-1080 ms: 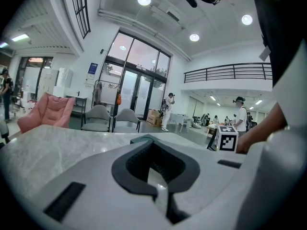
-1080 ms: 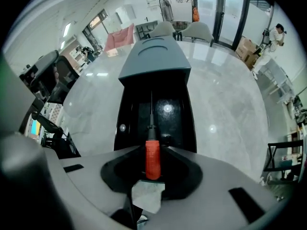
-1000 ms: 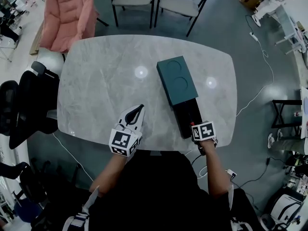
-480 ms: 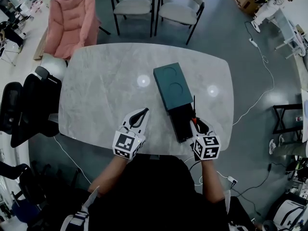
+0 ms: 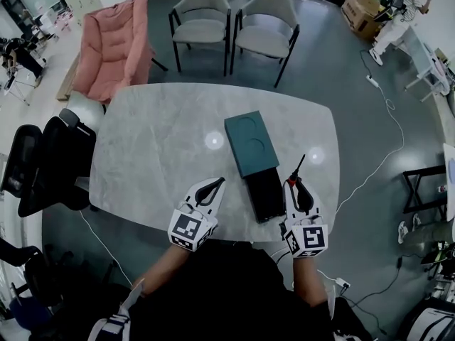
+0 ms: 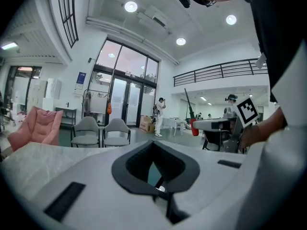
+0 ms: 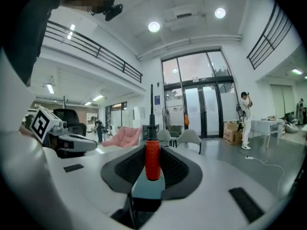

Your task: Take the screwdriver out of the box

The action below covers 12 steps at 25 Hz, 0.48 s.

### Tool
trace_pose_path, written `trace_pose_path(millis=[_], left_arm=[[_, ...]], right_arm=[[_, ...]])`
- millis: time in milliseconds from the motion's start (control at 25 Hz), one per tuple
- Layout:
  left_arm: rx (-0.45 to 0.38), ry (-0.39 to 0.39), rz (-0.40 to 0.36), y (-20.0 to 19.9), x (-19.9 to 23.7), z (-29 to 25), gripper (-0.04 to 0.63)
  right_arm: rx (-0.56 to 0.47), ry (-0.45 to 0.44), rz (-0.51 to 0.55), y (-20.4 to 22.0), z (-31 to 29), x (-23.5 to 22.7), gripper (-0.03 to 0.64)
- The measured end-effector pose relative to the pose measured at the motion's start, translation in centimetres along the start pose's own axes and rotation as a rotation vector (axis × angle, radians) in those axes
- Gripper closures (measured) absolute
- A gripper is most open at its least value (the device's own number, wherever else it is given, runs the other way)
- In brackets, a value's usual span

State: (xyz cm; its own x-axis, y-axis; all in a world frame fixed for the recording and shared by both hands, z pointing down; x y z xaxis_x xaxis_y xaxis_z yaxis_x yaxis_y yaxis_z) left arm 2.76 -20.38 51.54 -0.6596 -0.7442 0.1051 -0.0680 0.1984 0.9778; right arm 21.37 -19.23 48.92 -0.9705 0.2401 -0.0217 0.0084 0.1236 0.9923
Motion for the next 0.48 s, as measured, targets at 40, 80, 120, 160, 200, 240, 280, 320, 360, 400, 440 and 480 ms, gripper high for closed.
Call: trace_pose_path(millis=[40, 80, 120, 160, 200, 240, 280, 320, 360, 400, 440, 480], left_arm=[[-0.008, -0.004, -0.004, -0.3, 0.1, 0.0, 0.591], [-0.018, -0.01, -0.009, -0.7, 0.2, 0.0, 0.591], [-0.029, -0.016, -0.013, -1.2, 0.4, 0.0, 0.589], [-0.039, -0.023, -0.018, -1.6, 0.5, 0.0, 0.591], [-0.047, -0.03, -0.023, -2.1, 0.7, 0.0, 0.591], [-0.054, -0.037, -0.028, -2.5, 0.8, 0.0, 0.591], [-0.061, -0.044, -0.033, -2.9, 0.8, 0.1, 0.591], [-0.068, -0.05, -0.036, -3.4, 0.8, 0.1, 0.591], [-0.075, -0.056, -0.039, -3.7, 0.8, 0.2, 0.59], [-0.08, -0.06, -0.04, -4.0, 0.7, 0.2, 0.591], [-0.082, -0.063, -0.04, -4.1, 0.6, 0.3, 0.591], [-0.082, -0.065, -0.039, -4.2, 0.5, 0.4, 0.591]], right_arm=[[-0.035, -0.001, -0.007, -0.9, 0.2, 0.0, 0.502], [-0.067, -0.001, -0.012, -1.8, 0.4, 0.0, 0.503], [-0.096, -0.001, -0.013, -2.7, 0.5, 0.0, 0.502], [-0.123, -0.001, -0.014, -3.5, 0.6, 0.0, 0.502], [-0.144, 0.001, -0.014, -4.2, 0.7, -0.1, 0.502], [-0.16, 0.004, -0.016, -4.9, 0.8, -0.1, 0.502], [-0.171, 0.008, -0.018, -5.5, 0.9, -0.2, 0.502], [-0.179, 0.012, -0.02, -5.9, 0.9, -0.4, 0.502], [-0.184, 0.014, -0.024, -6.2, 1.0, -0.6, 0.503], [-0.19, 0.016, -0.03, -6.5, 1.0, -0.8, 0.503], [-0.195, 0.016, -0.036, -6.7, 1.1, -0.9, 0.503], [-0.201, 0.016, -0.042, -7.0, 1.1, -1.0, 0.503]])
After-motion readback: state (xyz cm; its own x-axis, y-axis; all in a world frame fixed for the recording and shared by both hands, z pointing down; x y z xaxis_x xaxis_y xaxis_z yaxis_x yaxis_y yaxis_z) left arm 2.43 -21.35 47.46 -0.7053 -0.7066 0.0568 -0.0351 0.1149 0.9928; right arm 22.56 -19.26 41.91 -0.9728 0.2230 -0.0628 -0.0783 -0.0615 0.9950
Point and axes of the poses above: the fingertips, and each gripper's own axes: z backward along the fingers, x to its left, y out of its underside, the point moved 1 cm from there along z, backward along the fingers, and after that the axes turned 5 degrees about y, right-handed, at the moved point
